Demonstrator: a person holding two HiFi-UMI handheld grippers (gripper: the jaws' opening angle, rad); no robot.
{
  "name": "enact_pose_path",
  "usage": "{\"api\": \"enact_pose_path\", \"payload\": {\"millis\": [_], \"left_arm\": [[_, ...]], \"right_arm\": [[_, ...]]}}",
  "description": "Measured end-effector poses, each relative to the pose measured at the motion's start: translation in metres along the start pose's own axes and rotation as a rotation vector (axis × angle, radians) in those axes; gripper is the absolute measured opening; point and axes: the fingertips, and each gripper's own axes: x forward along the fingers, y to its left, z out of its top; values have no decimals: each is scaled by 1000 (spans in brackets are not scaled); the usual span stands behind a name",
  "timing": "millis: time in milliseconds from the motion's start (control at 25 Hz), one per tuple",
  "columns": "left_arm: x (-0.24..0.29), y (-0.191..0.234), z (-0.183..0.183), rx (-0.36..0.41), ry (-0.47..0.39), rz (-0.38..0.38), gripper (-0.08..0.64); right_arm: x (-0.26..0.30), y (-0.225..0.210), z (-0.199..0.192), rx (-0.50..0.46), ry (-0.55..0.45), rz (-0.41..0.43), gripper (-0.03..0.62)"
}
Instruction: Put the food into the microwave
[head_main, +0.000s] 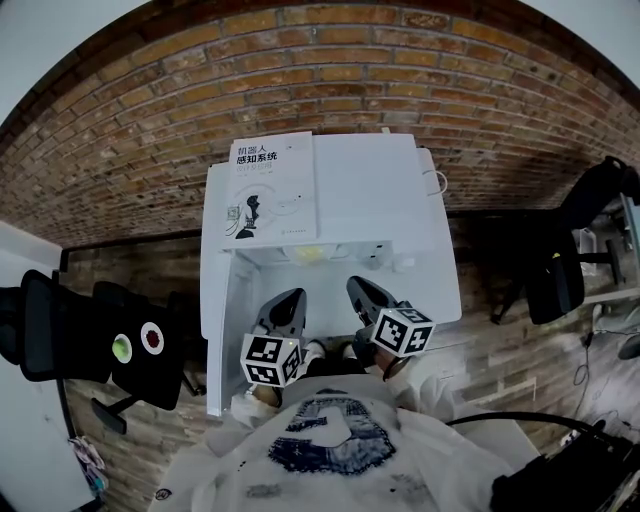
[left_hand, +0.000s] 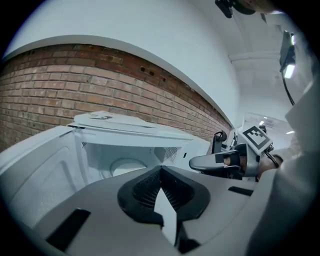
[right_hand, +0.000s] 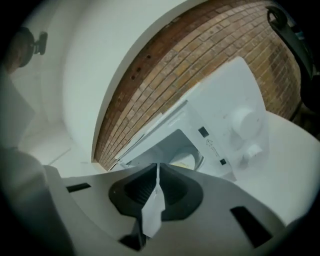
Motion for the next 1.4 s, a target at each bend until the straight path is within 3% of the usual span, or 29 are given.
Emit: {"api": "enact_pose_path", "payload": {"millis": [280,560,1400], "left_arm": [[-18,-3,31,97,-62,41,8],[-27,-11,50,142,-71,57,8],[-18,-5,55,148,-85,67,8]], "right_arm": [[-24,42,28,-246,-49,12,17],[-43,65,46,-471,-86,-37,15],[-37,61,46,-499,-75,-42,14]]}}
